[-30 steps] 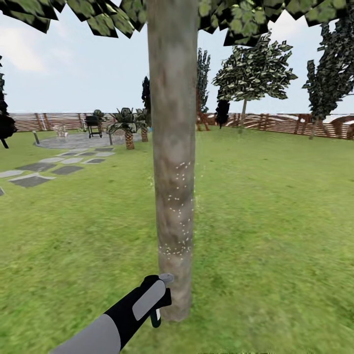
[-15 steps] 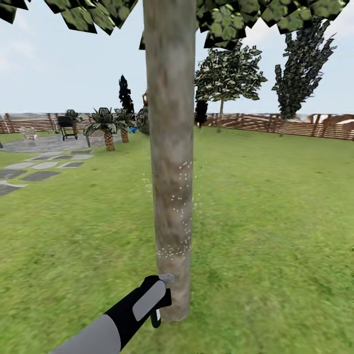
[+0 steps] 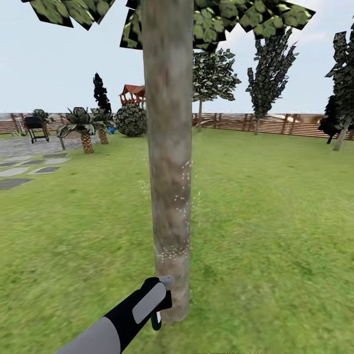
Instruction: In the garden, pick up the pesticide atomizer on the floor and spray pesticide onto both trees until each tree trunk is fully covered.
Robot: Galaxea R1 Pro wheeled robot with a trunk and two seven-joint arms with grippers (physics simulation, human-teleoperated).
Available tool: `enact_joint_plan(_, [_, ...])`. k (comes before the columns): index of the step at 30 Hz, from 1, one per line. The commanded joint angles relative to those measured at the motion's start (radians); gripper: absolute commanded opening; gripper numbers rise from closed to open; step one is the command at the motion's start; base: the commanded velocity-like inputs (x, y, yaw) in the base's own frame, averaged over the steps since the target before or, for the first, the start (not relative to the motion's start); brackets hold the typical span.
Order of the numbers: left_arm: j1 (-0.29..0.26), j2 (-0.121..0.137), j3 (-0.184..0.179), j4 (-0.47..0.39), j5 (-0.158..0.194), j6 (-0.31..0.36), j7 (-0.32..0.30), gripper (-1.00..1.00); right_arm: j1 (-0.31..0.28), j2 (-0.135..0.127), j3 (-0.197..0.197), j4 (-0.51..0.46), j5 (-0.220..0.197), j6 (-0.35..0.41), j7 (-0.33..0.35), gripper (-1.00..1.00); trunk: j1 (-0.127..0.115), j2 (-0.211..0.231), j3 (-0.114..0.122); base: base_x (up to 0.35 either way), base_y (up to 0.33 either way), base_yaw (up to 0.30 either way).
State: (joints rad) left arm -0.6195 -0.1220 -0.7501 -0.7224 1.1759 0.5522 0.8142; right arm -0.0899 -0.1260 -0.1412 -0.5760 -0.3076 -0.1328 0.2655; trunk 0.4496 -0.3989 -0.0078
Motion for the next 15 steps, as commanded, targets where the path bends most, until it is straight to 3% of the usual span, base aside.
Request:
enact_joint_plan(1, [-0.001,0.001,-0.003,-0.001,0.005,0.002,0.006,-1.00,-0.001,0.000,-0.003,0.001,-0.010,-0.001,0.009,-1.00,0.000,-0.001,-0.001,0.000,0.334,-0.262])
enact_joint_plan(15, [0.000,0.001,-0.003,-0.003,0.005,0.002,0.006,-1.00,-0.001,0.000,-0.003,0.001,-0.010,-0.001,0.009,-1.00,0.000,-0.001,-0.001,0.000,0.334,-0.262])
